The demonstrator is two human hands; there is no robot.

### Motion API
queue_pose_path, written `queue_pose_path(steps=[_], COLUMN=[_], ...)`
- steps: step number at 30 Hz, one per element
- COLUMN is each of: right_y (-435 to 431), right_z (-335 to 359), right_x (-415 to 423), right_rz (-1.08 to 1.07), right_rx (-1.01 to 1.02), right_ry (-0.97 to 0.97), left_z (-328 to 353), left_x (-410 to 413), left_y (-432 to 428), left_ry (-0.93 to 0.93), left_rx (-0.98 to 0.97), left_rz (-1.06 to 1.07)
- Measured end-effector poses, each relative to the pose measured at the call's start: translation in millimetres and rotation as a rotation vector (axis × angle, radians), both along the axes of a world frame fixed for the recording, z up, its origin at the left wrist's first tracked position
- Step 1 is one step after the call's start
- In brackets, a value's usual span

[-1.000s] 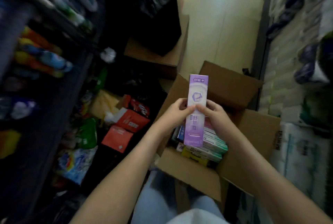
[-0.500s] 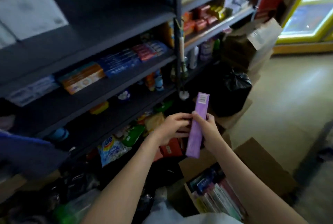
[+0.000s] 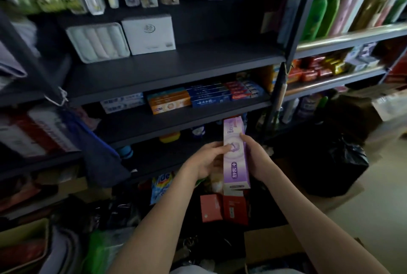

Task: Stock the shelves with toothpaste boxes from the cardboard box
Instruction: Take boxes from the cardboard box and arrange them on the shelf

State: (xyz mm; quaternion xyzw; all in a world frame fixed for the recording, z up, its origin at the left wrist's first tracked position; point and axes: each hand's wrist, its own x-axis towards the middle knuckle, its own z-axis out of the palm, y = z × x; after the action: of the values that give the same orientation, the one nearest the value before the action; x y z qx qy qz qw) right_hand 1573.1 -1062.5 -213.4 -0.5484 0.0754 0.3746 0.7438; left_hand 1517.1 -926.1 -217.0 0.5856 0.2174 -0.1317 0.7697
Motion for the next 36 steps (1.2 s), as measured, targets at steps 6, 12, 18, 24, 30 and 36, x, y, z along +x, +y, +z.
queue_pose_path(steps=[6, 12, 18, 24, 30, 36], right_y=[18, 36, 66, 102, 180, 248], right_z=[-4, -17, -17, -4, -49, -147], right_x=[11, 23, 38, 69, 119, 158], right_rz=[0.127, -0.02, -0.028, 0.399, 0.54, 0.521], right_rx=[-0.172, -0.091, -0.136, -0.92, -1.043, -0.891], right_ry=[-0.254, -0.152, -0.181, -1.182, -1.475, -1.481], left_z=[-7, -1, 9, 30, -21, -118], left_x=[5, -1, 3, 14, 47, 84], left_y=[19, 41, 79, 151, 234, 297], left_ry=[0.043, 0.118, 0.062, 0.049, 0.084, 0.002], left_rx=[0.149, 0.145, 0.563, 0.757, 0.844, 0.879], left_rz=[0.169, -0.004, -0.099, -0.126, 0.043, 0.267])
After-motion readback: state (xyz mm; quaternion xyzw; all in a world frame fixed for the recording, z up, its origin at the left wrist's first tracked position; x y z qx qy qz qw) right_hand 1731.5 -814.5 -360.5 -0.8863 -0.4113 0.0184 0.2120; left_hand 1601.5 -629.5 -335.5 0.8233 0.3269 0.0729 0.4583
